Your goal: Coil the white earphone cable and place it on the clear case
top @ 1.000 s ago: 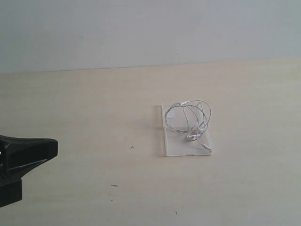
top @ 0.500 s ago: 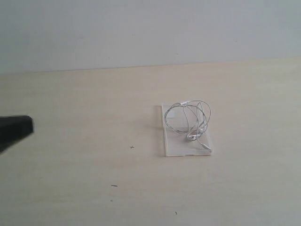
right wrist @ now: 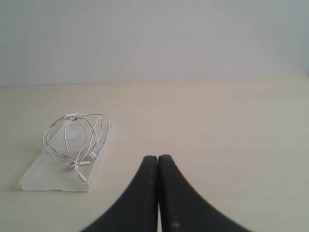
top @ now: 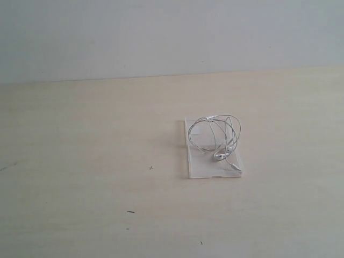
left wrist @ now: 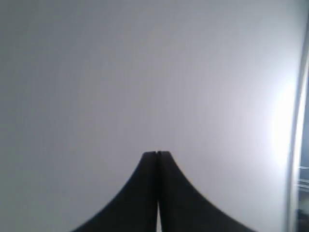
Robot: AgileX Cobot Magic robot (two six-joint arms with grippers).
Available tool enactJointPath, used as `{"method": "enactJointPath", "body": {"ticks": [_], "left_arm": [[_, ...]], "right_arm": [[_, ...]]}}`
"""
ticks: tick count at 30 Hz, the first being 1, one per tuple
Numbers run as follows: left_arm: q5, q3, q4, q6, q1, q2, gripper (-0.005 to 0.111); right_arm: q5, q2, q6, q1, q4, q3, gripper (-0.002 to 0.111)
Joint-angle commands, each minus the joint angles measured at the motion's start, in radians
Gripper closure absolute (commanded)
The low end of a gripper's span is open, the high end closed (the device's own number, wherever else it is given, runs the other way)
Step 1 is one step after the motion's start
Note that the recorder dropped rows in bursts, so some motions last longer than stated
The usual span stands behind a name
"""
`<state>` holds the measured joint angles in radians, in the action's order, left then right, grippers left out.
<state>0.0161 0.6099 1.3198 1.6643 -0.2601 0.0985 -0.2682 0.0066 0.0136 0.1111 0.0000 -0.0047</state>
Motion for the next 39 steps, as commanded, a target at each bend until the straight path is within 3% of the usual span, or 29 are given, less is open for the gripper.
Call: {"method": "enactJointPath", "body": {"ticks": [1, 2, 3, 5, 7, 10, 15, 17, 22, 31, 39], "left_arm": [[0.158, 0.086, -0.262, -0.788, -0.001, -0.003, 0.107], [0.237, 0.091, -0.475, -1.17, -0.001, -0.003, 0.107], [0.404, 0.094, -0.755, -1.587, -0.001, -0.003, 0.107], [0.569, 0.08, -0.958, -1.816, -0.001, 0.003, 0.107], [0.577, 0.003, -1.132, -1.83, -0.001, 0.005, 0.107], [0.349, -0.154, -1.357, -1.826, -0.001, 0.006, 0.107], [0.134, -0.372, -1.568, -1.826, 0.01, -0.098, 0.107], [0.113, -0.435, -1.571, -1.82, 0.061, -0.098, 0.107], [0.126, -0.44, -1.586, -1.819, 0.138, -0.098, 0.107], [0.244, -0.536, -1.603, -1.785, 0.36, -0.098, 0.107], [0.285, -0.61, -1.553, -1.697, 0.43, -0.098, 0.107]], "right_arm": [[0.008, -0.007, -0.005, -0.006, 0.0, 0.005, 0.108], [0.008, -0.007, -0.005, -0.006, 0.0, 0.005, 0.108], [0.008, -0.007, -0.005, -0.006, 0.0, 0.005, 0.108], [0.008, -0.007, -0.003, -0.006, 0.0, 0.005, 0.108], [0.008, -0.007, -0.003, -0.006, 0.0, 0.005, 0.108], [0.008, -0.007, -0.003, -0.006, 0.0, 0.005, 0.108], [0.008, -0.007, -0.003, -0.006, 0.0, 0.005, 0.108], [0.008, -0.007, -0.003, -0.006, 0.0, 0.005, 0.108], [0.01, -0.007, -0.005, -0.006, 0.0, 0.005, 0.108], [0.01, -0.007, -0.005, -0.006, 0.0, 0.005, 0.108], [0.01, -0.007, -0.007, -0.006, 0.0, 0.005, 0.108]]}}
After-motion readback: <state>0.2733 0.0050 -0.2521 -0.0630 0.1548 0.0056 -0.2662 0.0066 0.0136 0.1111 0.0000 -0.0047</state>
